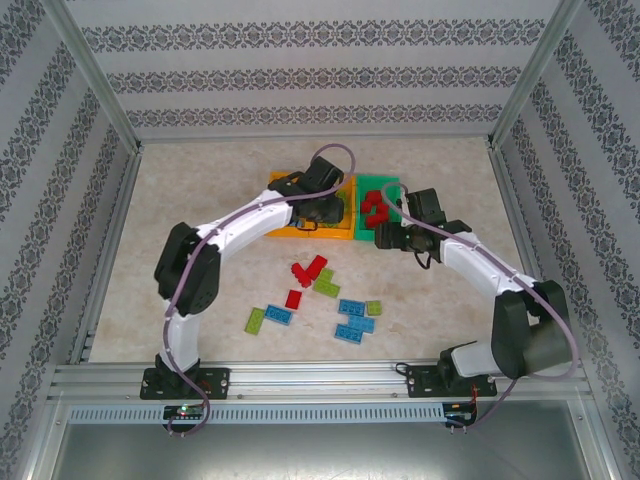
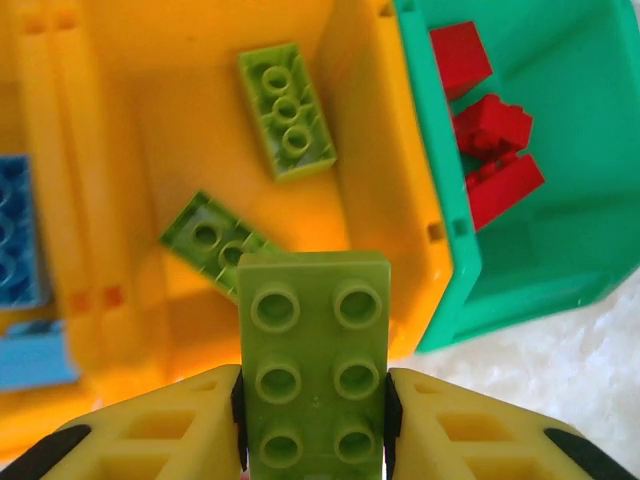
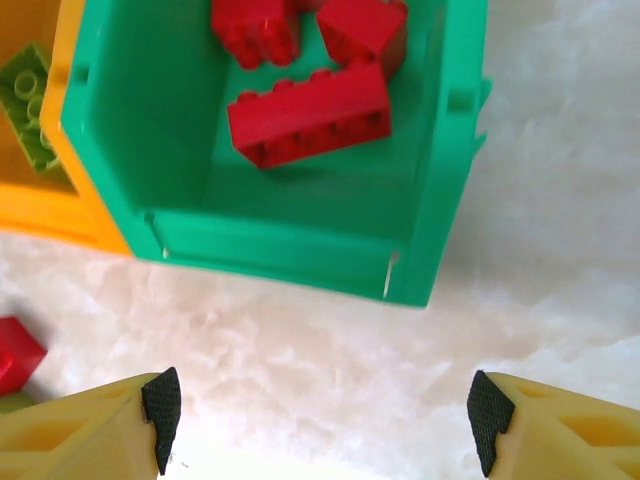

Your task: Sort the legos into containers by color

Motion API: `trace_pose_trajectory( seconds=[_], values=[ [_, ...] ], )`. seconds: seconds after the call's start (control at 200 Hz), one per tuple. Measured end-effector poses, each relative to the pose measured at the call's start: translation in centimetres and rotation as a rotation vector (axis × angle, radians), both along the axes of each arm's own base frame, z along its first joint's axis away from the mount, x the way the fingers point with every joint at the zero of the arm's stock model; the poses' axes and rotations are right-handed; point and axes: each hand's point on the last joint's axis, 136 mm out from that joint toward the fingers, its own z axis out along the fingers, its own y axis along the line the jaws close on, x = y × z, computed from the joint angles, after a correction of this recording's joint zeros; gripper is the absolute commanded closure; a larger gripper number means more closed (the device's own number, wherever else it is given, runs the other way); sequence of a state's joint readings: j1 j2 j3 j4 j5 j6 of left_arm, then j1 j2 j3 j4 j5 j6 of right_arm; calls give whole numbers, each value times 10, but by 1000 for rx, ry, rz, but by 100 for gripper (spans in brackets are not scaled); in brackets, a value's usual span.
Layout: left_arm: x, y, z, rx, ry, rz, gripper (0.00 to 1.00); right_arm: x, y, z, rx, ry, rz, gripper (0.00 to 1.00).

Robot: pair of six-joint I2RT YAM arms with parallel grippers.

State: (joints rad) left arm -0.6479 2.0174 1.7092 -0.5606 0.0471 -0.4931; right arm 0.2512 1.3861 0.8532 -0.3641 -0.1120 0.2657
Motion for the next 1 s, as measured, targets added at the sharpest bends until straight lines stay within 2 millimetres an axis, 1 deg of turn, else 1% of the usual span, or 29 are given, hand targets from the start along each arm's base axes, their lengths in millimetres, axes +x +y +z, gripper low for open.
trace_pose_trajectory(
  seconds=[0.045,0.145,0.245,0.31,0.395,0.51,0.575,0.689,0.814,0.874,0.999],
  values=[
    [6,-4,-5,3,6,-4,61,-6,0,-2,3,12,5,23],
    [19,-5,-16,18,15,-2,61,-19,3,-3,16,38,-1,25],
    [32,-4,-24,21,19,6,61,-43,14,-9,32,79,8,26],
    [38,-5,-26,14,23,7,61,-64,26,-17,42,125,24,27],
    [44,-9,-26,3,20,4,60,-89,36,-32,49,195,28,28],
    [48,-12,-27,-2,17,3,52,-119,42,-53,50,275,10,29],
    [48,-12,-27,-1,18,4,49,-132,43,-60,49,306,1,29],
    [48,-13,-27,-6,21,1,40,-142,42,-62,68,312,-21,30],
    [43,-13,-33,-12,39,-6,35,-146,41,-59,100,291,-39,32],
    [38,-12,-39,-15,52,-12,33,-148,41,-59,110,286,-42,32],
    [24,-7,-45,-19,76,-16,32,-153,42,-62,120,296,-42,35]
  ],
)
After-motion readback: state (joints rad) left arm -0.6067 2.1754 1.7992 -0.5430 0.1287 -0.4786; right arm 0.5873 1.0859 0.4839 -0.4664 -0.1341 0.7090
